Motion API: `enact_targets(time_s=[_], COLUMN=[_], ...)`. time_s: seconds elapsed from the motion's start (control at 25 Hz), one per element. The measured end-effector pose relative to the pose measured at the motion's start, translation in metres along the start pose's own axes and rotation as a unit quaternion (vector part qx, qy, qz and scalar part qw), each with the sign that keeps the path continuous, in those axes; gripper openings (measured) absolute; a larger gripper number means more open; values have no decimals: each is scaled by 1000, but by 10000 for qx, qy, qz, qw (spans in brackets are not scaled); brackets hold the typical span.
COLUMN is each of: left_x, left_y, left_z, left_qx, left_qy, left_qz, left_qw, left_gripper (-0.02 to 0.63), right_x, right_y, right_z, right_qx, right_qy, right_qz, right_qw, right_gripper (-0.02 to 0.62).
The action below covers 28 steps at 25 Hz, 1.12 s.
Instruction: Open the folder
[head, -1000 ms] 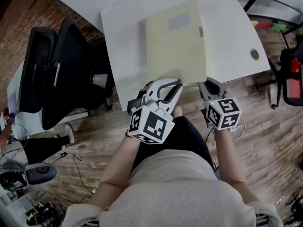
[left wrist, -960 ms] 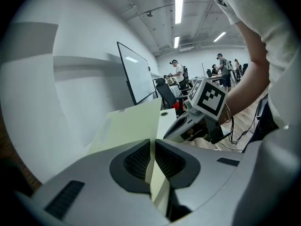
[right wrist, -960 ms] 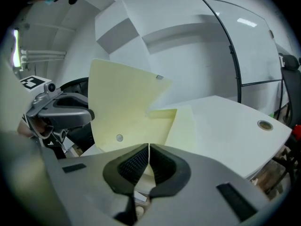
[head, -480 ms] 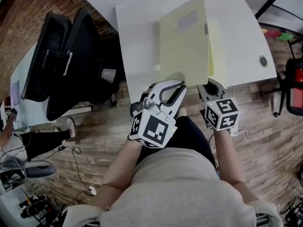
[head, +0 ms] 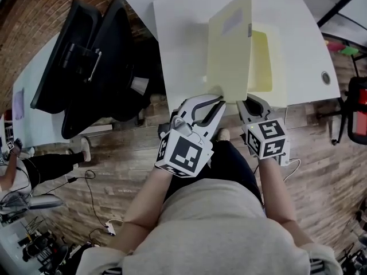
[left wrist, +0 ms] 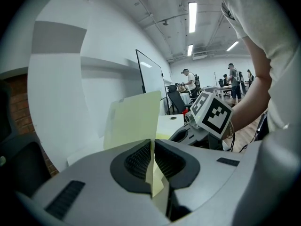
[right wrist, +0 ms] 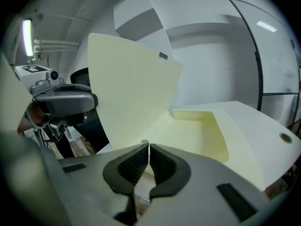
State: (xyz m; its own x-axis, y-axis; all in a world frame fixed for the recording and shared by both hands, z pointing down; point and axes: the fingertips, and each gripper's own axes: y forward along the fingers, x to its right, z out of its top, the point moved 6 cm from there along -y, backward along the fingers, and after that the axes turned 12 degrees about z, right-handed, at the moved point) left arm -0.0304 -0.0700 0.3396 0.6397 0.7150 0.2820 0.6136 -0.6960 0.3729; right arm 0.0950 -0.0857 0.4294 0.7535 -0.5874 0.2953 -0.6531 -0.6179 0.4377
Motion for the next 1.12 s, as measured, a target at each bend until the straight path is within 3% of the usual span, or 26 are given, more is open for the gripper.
enact_targets(time_s=[0.52,1.12], left_x=[-35,-63], left_y=[-30,-48], left_z=[-28,-60], left_qx=[-111,-318], left_qy=[-741,-1498], left_qz=[290,444], left_qw=[9968,9872], left_gripper=[32,31], right_x=[-28,-25], right_y=[25,32], right_z=[1,-5], right_qx=[-196,-434], right_qy=[-102,-12], right_qz=[-7,-178], right_qw=[9998,9989], right_gripper=[23,23])
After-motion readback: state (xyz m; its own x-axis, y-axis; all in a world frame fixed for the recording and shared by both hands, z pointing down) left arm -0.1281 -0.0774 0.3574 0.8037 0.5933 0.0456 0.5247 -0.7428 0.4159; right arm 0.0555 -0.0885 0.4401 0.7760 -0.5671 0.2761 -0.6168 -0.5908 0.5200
